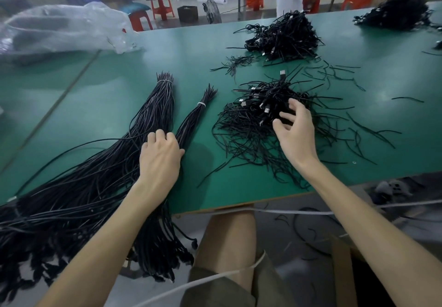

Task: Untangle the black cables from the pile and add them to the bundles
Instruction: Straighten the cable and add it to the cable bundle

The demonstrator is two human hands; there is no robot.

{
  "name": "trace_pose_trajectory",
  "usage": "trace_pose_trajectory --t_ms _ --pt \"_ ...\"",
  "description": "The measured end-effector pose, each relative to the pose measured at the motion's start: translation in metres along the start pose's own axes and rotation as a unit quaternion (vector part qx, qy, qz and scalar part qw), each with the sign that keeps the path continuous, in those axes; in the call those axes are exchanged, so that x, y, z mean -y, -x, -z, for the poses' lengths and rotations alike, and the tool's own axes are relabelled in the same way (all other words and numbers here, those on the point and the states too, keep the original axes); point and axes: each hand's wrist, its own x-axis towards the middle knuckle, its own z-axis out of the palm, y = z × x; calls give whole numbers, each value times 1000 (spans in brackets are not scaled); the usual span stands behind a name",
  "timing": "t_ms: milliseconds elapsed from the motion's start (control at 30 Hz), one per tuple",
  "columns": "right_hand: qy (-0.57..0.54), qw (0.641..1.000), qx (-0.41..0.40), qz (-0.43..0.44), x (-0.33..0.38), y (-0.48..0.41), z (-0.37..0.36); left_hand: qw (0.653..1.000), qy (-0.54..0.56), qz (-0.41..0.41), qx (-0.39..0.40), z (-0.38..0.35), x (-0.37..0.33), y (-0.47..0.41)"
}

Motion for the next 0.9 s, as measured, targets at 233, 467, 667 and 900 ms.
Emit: trace_pose_trajectory --t_ms 233,467,667,900 --pt "38 999 31 -5 -4 18 -10 994 94 44 -17 7 7 -8" --pt "122 972 99 173 18 45 -28 902 430 5 40 31 -11 1" --pt "36 939 303 157 50 64 -72 897 395 -168 106 23 -18 -3" --pt "32 959 258 114 53 66 -89 943 270 -191 -23 -10 5 -21"
